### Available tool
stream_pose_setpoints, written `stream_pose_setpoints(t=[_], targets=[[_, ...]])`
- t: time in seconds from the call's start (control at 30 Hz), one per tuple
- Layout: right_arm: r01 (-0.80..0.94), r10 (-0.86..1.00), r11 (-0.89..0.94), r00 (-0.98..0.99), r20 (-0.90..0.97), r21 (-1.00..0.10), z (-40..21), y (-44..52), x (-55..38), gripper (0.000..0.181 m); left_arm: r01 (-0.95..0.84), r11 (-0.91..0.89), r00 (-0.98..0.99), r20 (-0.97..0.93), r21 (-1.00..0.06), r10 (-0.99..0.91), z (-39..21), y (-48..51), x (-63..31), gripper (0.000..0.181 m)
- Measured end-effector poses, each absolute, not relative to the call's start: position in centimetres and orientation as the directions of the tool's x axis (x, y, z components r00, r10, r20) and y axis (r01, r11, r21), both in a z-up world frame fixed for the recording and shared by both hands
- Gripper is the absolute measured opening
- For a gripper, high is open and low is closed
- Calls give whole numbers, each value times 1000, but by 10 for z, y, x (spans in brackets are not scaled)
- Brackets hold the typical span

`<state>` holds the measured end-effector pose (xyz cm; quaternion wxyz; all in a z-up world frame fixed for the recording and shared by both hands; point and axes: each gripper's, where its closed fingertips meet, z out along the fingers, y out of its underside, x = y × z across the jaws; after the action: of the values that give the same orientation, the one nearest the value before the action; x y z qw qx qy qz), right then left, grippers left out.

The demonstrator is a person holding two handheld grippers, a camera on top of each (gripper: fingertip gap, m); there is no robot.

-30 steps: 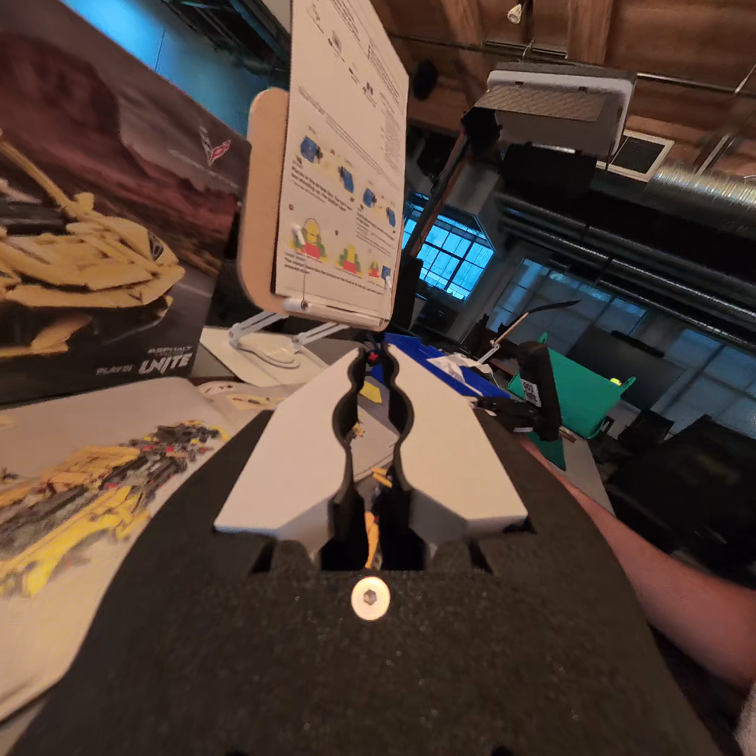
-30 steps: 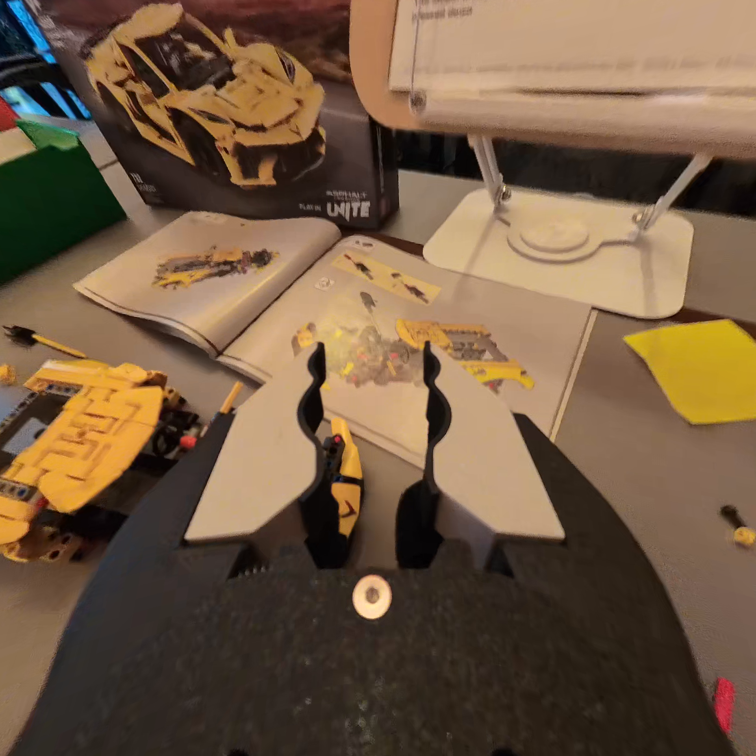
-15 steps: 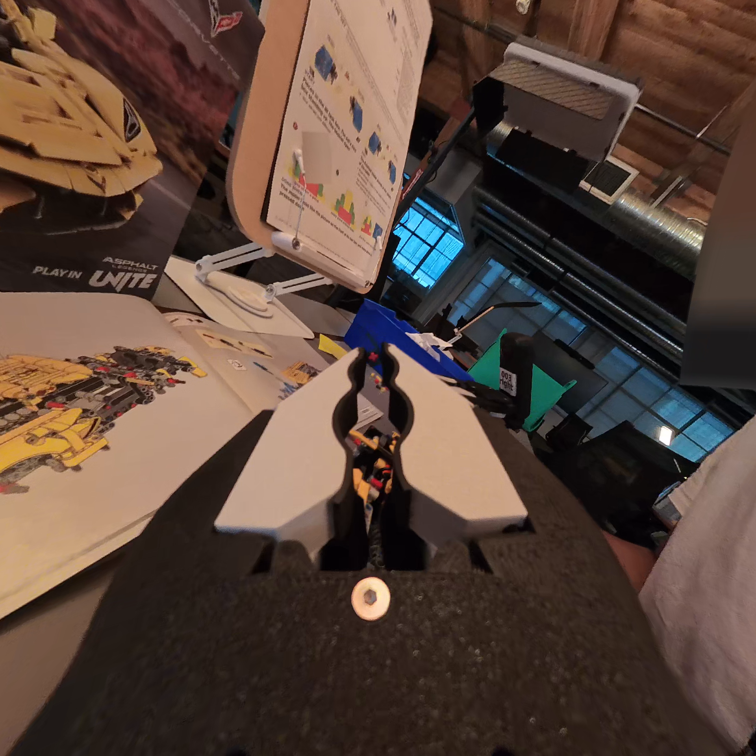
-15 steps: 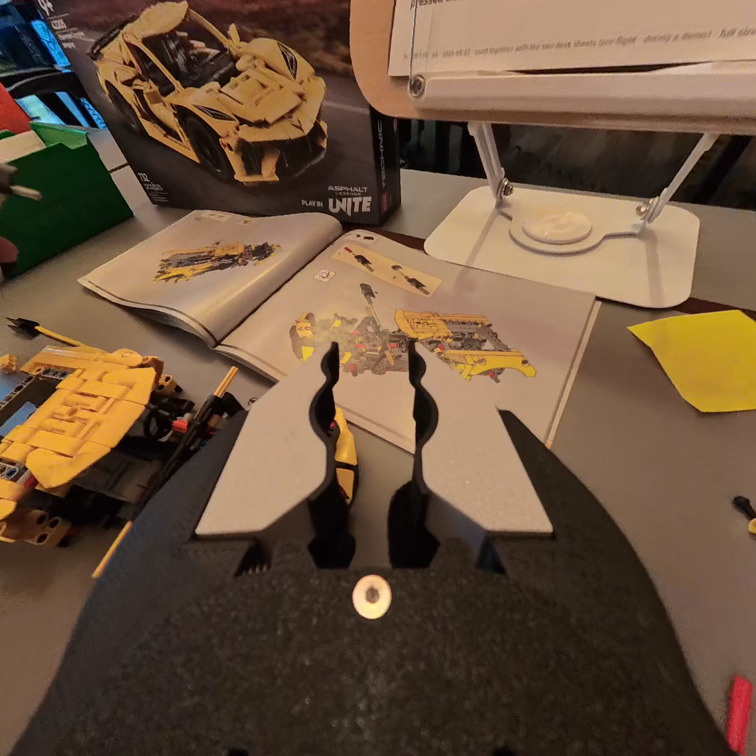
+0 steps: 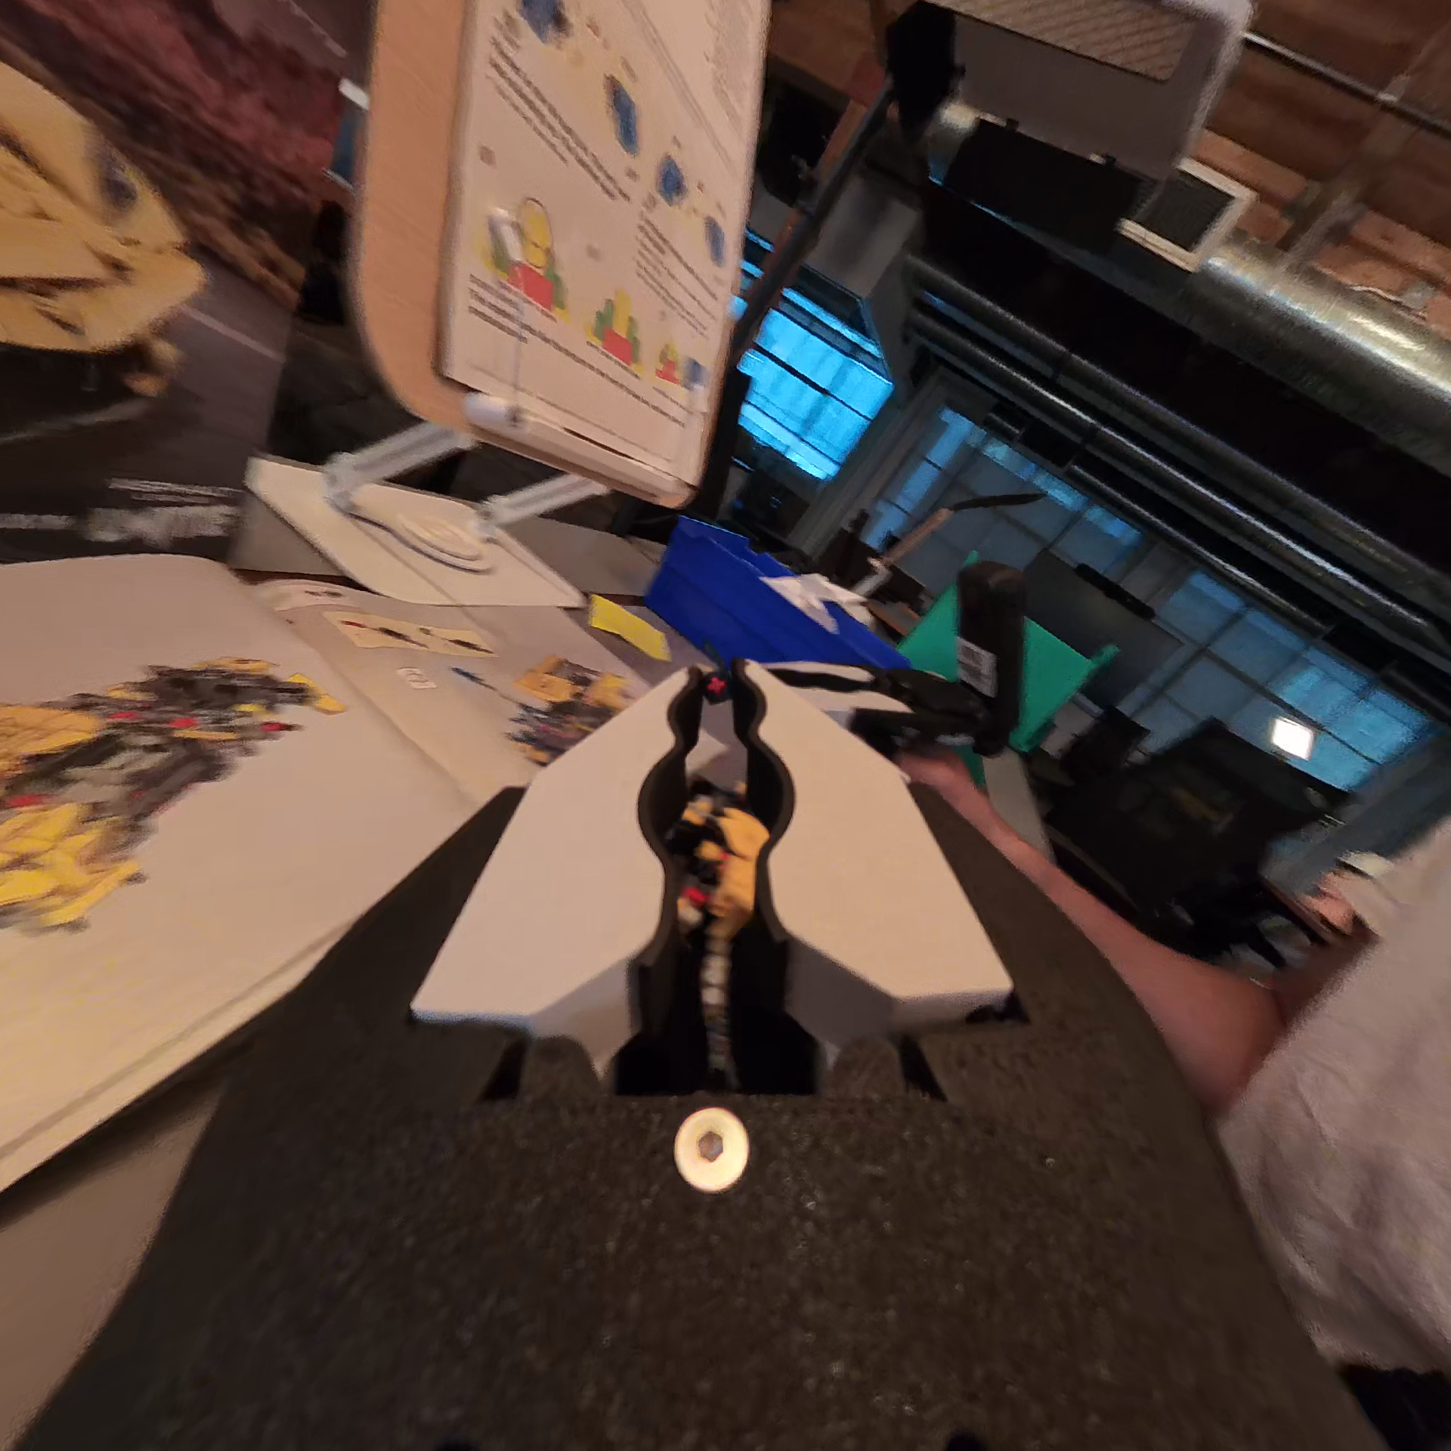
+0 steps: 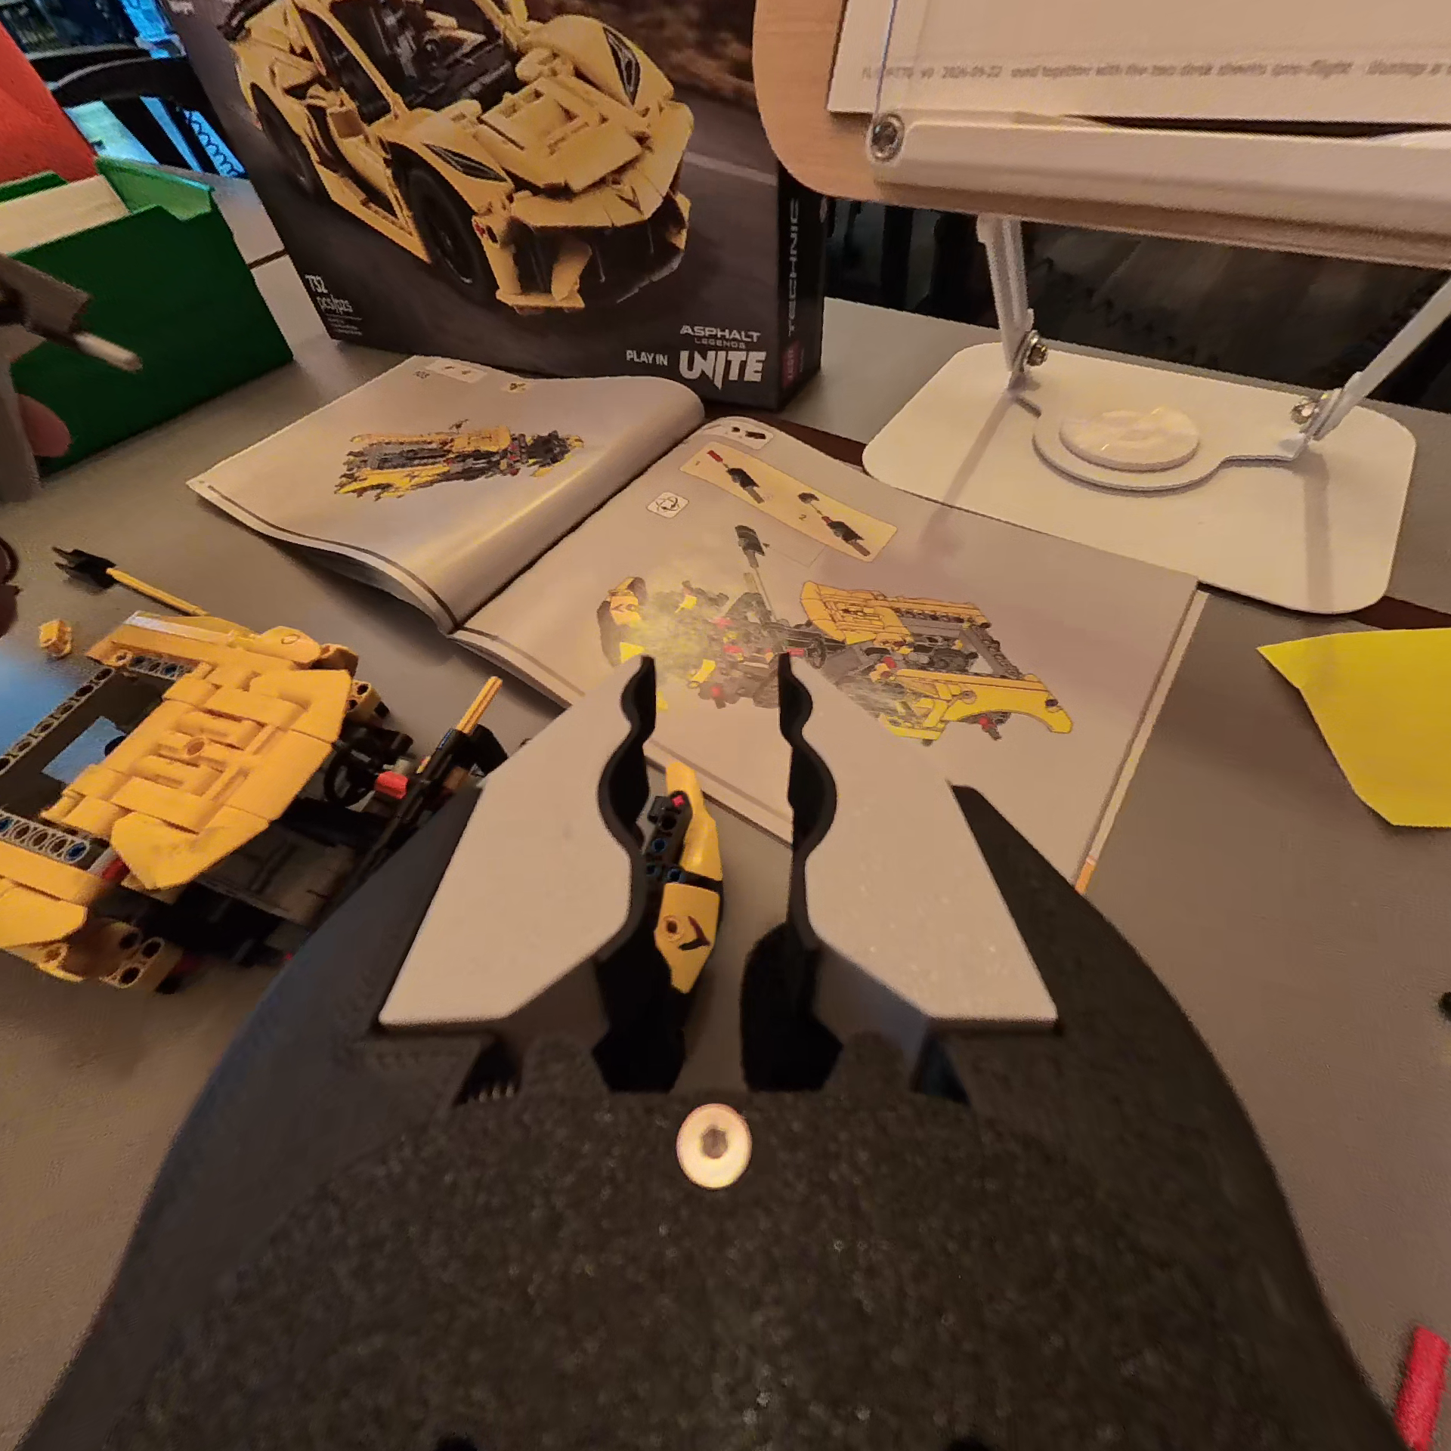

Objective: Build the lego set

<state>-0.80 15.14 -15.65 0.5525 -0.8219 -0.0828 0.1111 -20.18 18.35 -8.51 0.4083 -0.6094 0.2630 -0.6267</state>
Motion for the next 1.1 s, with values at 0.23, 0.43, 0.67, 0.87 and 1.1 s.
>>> stream_pose_setpoints(t=[0.23,0.43,0.67,0.87,1.1], targets=[[48,360,-451,924,-132,-891,-153,139,-22,33,-257,-506,-182,556,-823,-811,-114,26,-173,7],[107,409,-546,900,-152,-831,-164,89,-29,34,-411,-437,-14,484,-800,-875,-170,-24,-164,7],[293,600,-523,794,-101,-800,-188,63,-39,70,-625,-312,2,399,-715,-917,-208,-36,-184,7],[540,794,-423,608,-11,-728,-202,88,-32,94,-672,-295,94,317,-679,-944,-221,-21,-202,33],[584,871,-399,482,-94,-707,-212,90,-43,97,-495,-491,341,360,-717,-868,-196,20,-238,36]])
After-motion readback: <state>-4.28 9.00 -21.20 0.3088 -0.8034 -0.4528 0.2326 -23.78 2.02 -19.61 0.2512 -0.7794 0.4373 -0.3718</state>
